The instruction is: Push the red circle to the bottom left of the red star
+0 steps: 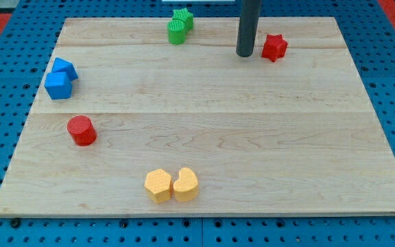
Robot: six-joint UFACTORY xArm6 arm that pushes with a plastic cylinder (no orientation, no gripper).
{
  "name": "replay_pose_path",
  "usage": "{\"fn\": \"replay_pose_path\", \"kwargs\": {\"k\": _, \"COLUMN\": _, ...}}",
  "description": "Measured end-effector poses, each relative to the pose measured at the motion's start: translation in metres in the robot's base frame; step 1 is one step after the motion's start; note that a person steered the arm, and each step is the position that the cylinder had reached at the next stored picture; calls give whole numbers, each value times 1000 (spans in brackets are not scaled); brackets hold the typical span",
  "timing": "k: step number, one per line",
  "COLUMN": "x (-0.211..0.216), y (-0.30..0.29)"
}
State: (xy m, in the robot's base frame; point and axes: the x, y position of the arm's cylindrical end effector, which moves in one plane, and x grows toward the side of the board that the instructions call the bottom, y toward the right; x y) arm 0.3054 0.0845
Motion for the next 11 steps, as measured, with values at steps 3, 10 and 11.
{"fn": "replay_pose_path", "kwargs": {"k": 3, "x": -57, "y": 109}}
{"fn": "replay_pose_path", "kwargs": {"k": 10, "x": 219, "y": -186}}
{"fn": "replay_pose_path", "kwargs": {"k": 11, "x": 228, "y": -239}}
